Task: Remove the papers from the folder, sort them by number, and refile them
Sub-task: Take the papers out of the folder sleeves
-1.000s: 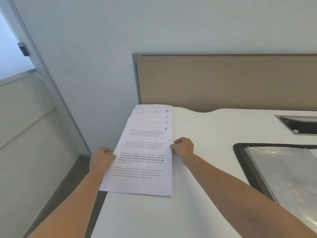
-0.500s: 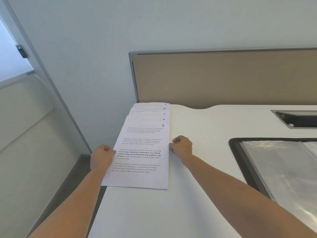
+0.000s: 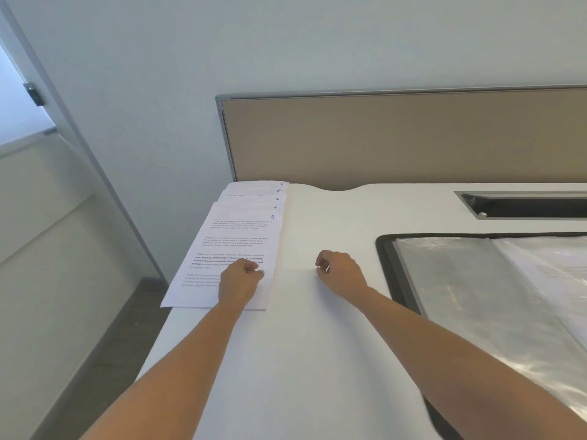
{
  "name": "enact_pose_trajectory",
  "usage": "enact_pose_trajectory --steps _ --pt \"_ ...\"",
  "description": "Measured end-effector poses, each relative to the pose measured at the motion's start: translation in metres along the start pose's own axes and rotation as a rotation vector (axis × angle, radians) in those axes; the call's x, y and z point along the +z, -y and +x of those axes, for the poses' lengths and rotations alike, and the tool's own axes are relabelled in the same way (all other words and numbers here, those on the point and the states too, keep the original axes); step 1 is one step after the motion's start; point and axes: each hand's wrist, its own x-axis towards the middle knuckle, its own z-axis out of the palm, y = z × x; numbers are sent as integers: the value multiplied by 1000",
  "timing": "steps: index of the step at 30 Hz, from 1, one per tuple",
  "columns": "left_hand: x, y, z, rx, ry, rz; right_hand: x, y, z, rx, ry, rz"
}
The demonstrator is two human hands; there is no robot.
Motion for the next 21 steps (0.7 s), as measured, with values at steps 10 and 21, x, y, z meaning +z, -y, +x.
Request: enact_pose_trajectory --steps 10,21 --pt "97 -43 -90 73 160 24 -101 -101 -63 80 -180 -125" --pt "232 -108 -189 129 220 -43 -238 -260 -141 369 -316 -349"
